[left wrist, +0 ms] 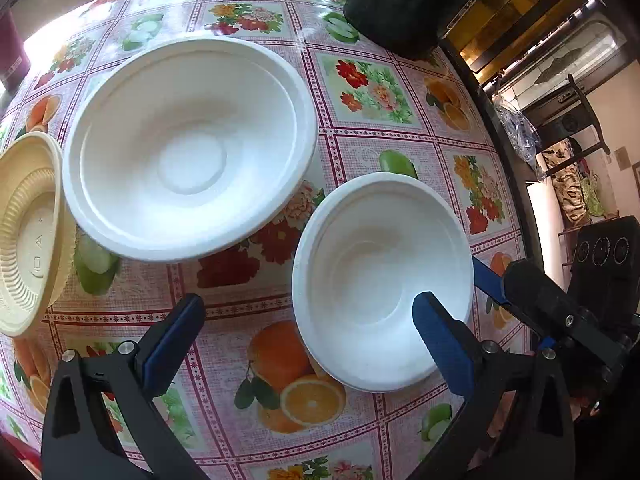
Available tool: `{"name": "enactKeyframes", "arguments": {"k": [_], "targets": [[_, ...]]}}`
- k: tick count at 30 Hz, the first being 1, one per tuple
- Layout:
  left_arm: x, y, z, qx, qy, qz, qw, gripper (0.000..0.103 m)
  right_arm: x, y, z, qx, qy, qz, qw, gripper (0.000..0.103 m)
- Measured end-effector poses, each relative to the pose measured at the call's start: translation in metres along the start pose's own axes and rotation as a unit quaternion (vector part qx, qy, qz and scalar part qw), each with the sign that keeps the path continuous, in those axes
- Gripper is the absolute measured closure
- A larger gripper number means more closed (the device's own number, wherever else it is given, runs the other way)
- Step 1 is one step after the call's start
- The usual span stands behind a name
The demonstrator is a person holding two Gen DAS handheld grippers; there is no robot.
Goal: Organize plates and bowls
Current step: 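Move both tools toward the smaller white bowl, then close both tools on the white bowl rim and lift it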
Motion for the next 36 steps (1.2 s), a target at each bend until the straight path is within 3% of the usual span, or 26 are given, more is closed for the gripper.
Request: {"name": "enactKeyframes", "arguments": {"k": [8,11,13,15,17,19,23,25,27,28,36], "targets": [[-0.003,-0.003,-0.003,-0.026,-0.03,0.003,0.9992,0.0,-0.01,0.0,0.001,-0.008,0.022,-0.01,1.0,0.003],[-0.003,-0.004,-0.002,-0.032,-0.034,0.007,0.9989,0.015,-0.01,0.001,0.001,-0.01,0.024,-0.005,1.0,0.014],[-0.003,-0.005,-0.003,-0.038,-0.036,0.009,0.9986,0.038,-0.01,0.002,-0.002,-0.006,0.035,-0.004,0.999,0.037],[-0.005,-0.004,-0.005,-0.038,-0.028,0.009,0.9988,0.041,-0.01,0.004,-0.006,0.002,0.044,0.001,0.999,0.041],[-0.006,-0.003,-0.007,-0.04,-0.022,0.011,0.9989,0.05,-0.011,0.005,-0.004,-0.001,0.044,-0.002,0.999,0.043],[-0.01,-0.003,-0.006,-0.048,-0.02,0.006,0.9987,0.063,-0.011,0.004,-0.002,-0.008,0.051,0.001,0.999,0.053],[-0.014,-0.002,-0.007,-0.049,-0.023,-0.006,0.9985,0.066,-0.015,0.004,-0.001,-0.01,0.064,0.001,0.998,0.057],[-0.016,-0.001,-0.01,-0.043,-0.018,-0.01,0.9988,0.078,-0.016,0.004,-0.001,-0.014,0.072,0.003,0.997,0.069],[-0.017,0.0,-0.013,-0.044,-0.026,-0.017,0.9986,0.08,-0.016,0.004,0.0,-0.018,0.081,0.01,0.996,0.086],[-0.017,0.001,-0.013,-0.044,-0.025,-0.019,0.9985,0.082,-0.017,0.003,0.001,-0.021,0.084,0.009,0.996,0.09],[-0.012,0.007,-0.012,-0.054,-0.036,-0.032,0.9973,0.093,-0.016,0.003,0.002,-0.028,0.084,0.01,0.996,0.094]]}}
Point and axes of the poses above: each gripper's, at about its wrist camera, not at the fingertips, and z roughly against the way its jaws point, x to its left, y to its underside, the point moved 4 cm from there along -z, roughly the way its jaws point, and after that the axes turned 4 degrees about z, right-handed, at the moved point
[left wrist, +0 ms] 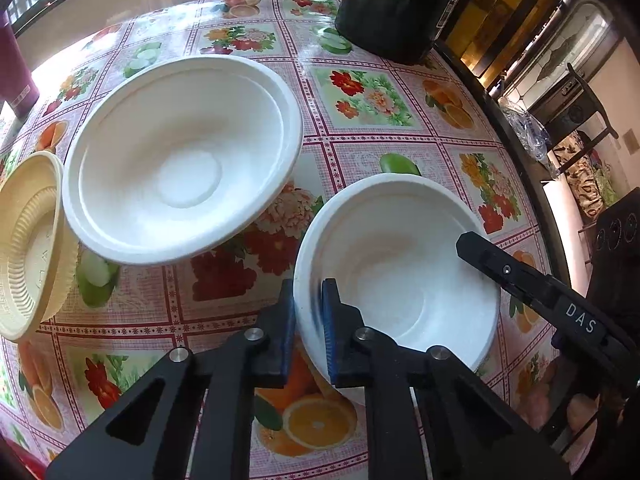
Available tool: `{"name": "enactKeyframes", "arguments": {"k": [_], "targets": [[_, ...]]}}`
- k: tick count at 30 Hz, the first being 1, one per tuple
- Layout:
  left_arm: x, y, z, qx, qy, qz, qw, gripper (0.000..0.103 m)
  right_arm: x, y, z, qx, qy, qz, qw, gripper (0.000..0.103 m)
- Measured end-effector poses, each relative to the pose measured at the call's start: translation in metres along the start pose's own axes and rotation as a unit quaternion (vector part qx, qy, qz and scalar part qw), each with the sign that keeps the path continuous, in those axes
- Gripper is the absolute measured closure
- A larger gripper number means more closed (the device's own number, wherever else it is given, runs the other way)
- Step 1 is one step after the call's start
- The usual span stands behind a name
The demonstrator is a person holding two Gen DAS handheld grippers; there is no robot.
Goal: Organize plates and bowls
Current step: 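Close both tools on the white bowl rim and lift it, then carry the white bowl with both tools and lower it into the cream bowl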
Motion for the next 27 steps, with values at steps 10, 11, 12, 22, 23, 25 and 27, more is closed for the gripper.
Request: {"name": "enactKeyframes", "arguments": {"k": [10,11,12,22,23,25,27], "targets": [[0.005,0.028,0.019,-0.005,-0.002,-0.006,1.0,0.093,0.009,0.025,0.013,0.001,-0.011,0.002,1.0,0.095],[0.005,0.034,0.023,-0.008,-0.005,-0.009,0.9999,0.093,0.011,0.031,0.017,0.001,-0.013,0.003,1.0,0.095],[0.005,0.041,0.027,-0.01,-0.006,-0.011,0.9999,0.093,0.013,0.037,0.02,0.001,-0.013,0.004,1.0,0.095],[0.025,0.116,0.078,-0.049,-0.009,-0.006,0.9988,0.092,0.06,0.106,0.066,0.0,-0.012,0.054,0.998,0.095],[0.029,0.124,0.084,-0.054,-0.008,-0.003,0.9985,0.092,0.068,0.113,0.069,0.0,-0.011,0.064,0.998,0.095],[0.038,0.141,0.097,-0.066,-0.009,0.002,0.9978,0.092,0.083,0.128,0.075,0.002,-0.014,0.078,0.997,0.095],[0.049,0.159,0.11,-0.079,-0.014,0.005,0.9968,0.092,0.098,0.143,0.079,0.004,-0.018,0.092,0.996,0.095]]}}
Point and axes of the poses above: each gripper's, at about its wrist camera, not at the fingertips, and z roughly against the way its jaws point, x to its left, y to its underside, the point moved 4 cm from there along -z, roughly the way its jaws point, and after that the axes turned 4 degrees about z, right-handed, at the moved point
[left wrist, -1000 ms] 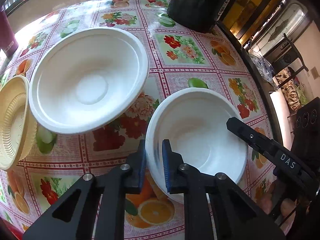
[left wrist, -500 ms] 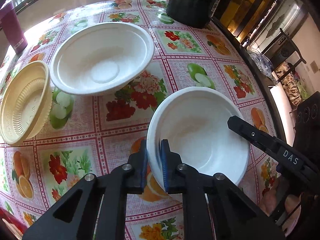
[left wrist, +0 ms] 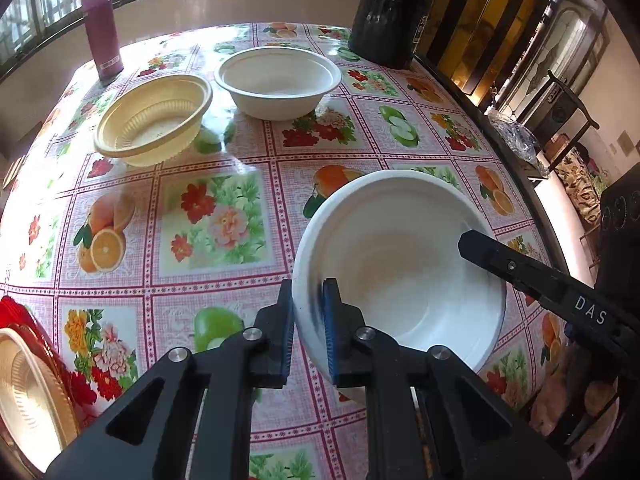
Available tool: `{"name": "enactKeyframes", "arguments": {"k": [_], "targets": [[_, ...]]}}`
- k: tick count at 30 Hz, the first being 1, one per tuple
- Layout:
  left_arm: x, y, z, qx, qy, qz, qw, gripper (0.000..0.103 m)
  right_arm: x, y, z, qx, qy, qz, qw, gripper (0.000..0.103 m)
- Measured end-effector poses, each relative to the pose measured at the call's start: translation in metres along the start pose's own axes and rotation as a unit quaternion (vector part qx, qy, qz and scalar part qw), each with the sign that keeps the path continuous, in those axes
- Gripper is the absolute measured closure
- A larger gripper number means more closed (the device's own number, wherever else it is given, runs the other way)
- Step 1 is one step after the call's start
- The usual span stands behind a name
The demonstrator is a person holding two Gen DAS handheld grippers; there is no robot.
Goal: Organize plates and bowls
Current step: 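Carry the white bowl with both tools and lower it into the cream bowl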
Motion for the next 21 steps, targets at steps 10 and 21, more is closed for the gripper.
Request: {"name": "enactKeyframes", "arguments": {"k": [10,21], "targets": [[0.096,0.051,0.076,-0.055,-0.053,0.038,0.9963,0.09,0.128,0.041,-0.025,0.03,-0.046,0.09,0.994,0.094],[0.22,0.085,0.131,-0.085,-0.123,0.126,0.9808,0.09,0.268,0.08,-0.094,0.069,-0.098,0.183,0.976,0.094]]}}
Point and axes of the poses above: each gripper's, at about its wrist camera, not at the fingertips, and z roughly against the way its jaws point, x to its left, y to its underside, the point moved 4 cm from there along -z, roughly the way its jaws point, and after that the axes turned 4 degrees about z, right-handed, at the moved point
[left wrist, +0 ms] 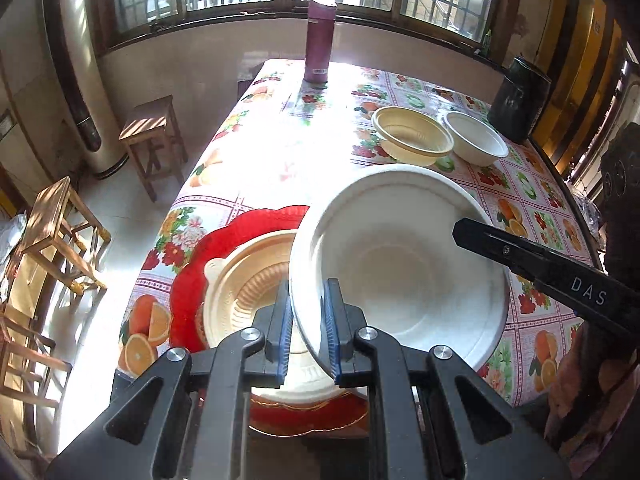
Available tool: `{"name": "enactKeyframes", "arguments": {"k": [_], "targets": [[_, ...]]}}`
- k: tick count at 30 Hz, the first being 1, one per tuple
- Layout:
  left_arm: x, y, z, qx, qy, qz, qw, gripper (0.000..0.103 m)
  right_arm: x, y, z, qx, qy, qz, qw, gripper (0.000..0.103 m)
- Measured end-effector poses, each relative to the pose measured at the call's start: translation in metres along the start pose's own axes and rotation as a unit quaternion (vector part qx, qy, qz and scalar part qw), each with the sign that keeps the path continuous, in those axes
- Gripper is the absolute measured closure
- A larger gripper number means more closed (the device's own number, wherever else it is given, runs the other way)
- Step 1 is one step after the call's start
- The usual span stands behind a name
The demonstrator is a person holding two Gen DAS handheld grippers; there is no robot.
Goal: Organize plates and bowls
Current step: 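Carry the white bowl with both tools and lower it into the cream bowl, then open both tools and withdraw from the stack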
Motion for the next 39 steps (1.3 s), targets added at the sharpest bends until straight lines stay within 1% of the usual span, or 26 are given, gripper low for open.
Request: {"name": "enactKeyframes", "arguments": {"k": [2,6,11,14,16,17,18,19,20,21,22,23,24,25,26,27,28,32,34,37,39], "targets": [[0.016,0.004,-0.005,0.004,-0.008,0.013,0.9999,0.09,0.014,0.002,-0.016,0.005,0.002,0.013,1.0,0.094],[0.035,0.012,-0.02,0.019,-0.016,0.031,0.9992,0.09,0.031,0.008,-0.042,0.011,0.023,0.044,0.999,0.093],[0.045,0.021,-0.038,0.03,-0.038,0.027,0.9985,0.09,0.036,0.022,-0.067,0.033,0.049,0.069,0.996,0.091],[0.05,0.024,-0.04,0.027,-0.051,0.026,0.998,0.089,0.039,0.028,-0.071,0.035,0.051,0.083,0.995,0.091],[0.053,0.025,-0.039,0.025,-0.053,0.03,0.9978,0.085,0.043,0.03,-0.071,0.036,0.052,0.097,0.993,0.088],[0.054,0.025,-0.038,0.023,-0.055,0.032,0.9977,0.081,0.043,0.03,-0.071,0.033,0.055,0.104,0.992,0.086],[0.055,0.026,-0.037,0.021,-0.057,0.033,0.9976,0.062,0.046,0.031,-0.069,0.03,0.054,0.11,0.992,0.078],[0.056,0.026,-0.035,0.017,-0.057,0.036,0.9976,0.034,0.047,0.031,-0.067,0.028,0.049,0.113,0.992,0.061],[0.057,0.026,-0.032,0.009,-0.053,0.041,0.9977,0.024,0.048,0.031,-0.062,0.021,0.041,0.115,0.992,0.053],[0.058,0.025,-0.028,-0.001,-0.05,0.045,0.9977,0.016,0.048,0.03,-0.057,0.013,0.038,0.117,0.992,0.042],[0.058,0.025,-0.023,-0.009,-0.047,0.046,0.9978,0.016,0.048,0.028,-0.051,0.004,0.036,0.122,0.992,0.034],[0.058,0.024,-0.018,-0.017,-0.042,0.049,0.9977,0.015,0.048,0.027,-0.045,-0.005,0.033,0.128,0.991,0.031],[0.058,0.023,-0.014,-0.026,-0.036,0.055,0.9975,0.012,0.047,0.025,-0.038,-0.015,0.028,0.133,0.991,0.026],[0.057,0.021,-0.008,-0.037,-0.029,0.059,0.9971,0.002,0.045,0.023,-0.031,-0.027,0.021,0.136,0.99,0.019],[0.055,0.019,-0.002,-0.049,-0.023,0.061,0.9967,0.0,0.041,0.021,-0.023,-0.039,0.015,0.139,0.989,0.016],[0.052,0.017,0.005,-0.062,-0.019,0.061,0.9961,0.0,0.037,0.019,-0.016,-0.051,0.011,0.142,0.989,0.01],[0.048,0.013,0.012,-0.077,-0.015,0.059,0.9952,0.0,0.031,0.017,-0.009,-0.06,0.01,0.145,0.988,0.001],[0.017,-0.002,0.036,-0.129,0.019,0.045,0.9904,0.0,-0.005,0.01,0.018,-0.091,0.01,0.139,0.986,0.0],[-0.004,-0.009,0.04,-0.142,0.039,0.03,0.9886,0.0,-0.032,0.004,0.03,-0.107,0.013,0.119,0.987,0.0],[-0.043,-0.017,0.034,-0.141,0.062,0.001,0.988,0.0,-0.081,-0.003,0.051,-0.135,0.022,0.074,0.988,0.0],[-0.069,-0.021,0.023,-0.13,0.066,-0.022,0.9891,0.0,-0.111,-0.009,0.063,-0.147,0.043,0.047,0.987,0.0]]}}
Point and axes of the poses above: each gripper's, at about its wrist camera, not at the fingertips, and z roughly against the way its jaws point, x to its left, y to its underside, the point moved 4 cm from there along -z, roughly the way its jaws point, and after that the axes turned 4 degrees about z, right-handed, at the moved point
